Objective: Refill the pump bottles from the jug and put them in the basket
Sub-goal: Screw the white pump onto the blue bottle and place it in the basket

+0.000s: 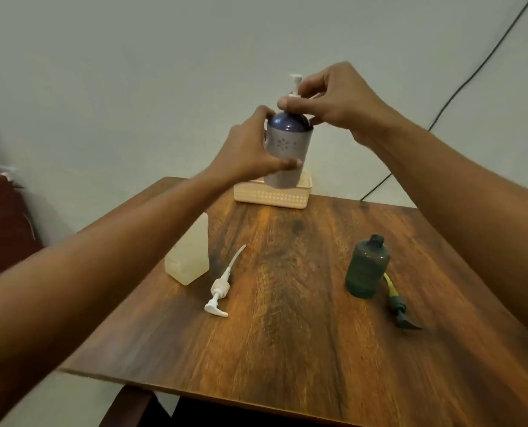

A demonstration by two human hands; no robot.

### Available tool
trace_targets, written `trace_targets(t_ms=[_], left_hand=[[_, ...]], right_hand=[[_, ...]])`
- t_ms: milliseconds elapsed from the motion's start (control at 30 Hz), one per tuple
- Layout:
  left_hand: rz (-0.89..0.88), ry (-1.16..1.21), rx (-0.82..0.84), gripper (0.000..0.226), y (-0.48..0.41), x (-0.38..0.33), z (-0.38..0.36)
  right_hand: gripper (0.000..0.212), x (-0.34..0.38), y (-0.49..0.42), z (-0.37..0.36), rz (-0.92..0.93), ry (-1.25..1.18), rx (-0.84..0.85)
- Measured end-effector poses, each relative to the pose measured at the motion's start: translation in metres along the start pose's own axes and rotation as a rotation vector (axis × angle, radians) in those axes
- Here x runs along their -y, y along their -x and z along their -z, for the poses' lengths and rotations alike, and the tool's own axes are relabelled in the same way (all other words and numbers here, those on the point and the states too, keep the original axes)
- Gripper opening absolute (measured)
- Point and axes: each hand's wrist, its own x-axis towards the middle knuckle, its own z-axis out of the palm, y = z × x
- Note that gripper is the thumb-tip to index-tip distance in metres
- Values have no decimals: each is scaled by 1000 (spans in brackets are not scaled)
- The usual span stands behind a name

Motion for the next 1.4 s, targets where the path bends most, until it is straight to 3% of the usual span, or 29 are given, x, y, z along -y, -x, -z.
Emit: trace_targets(t_ms=[300,733,1067,1400], left_hand=[[67,-46,51,88,-125,57,5],[165,-156,226,80,-222,198,-72],[215,-236,269,75,-233,283,-118],[295,-221,315,64,-230,321,-151]], right_hand=[[37,-33,-127,-18,-26,95,-49],[42,-159,-250,-116,-208,179,5],[42,-236,-278,-186,-274,171,68],[34,-274,-274,-223,-302,187,96]])
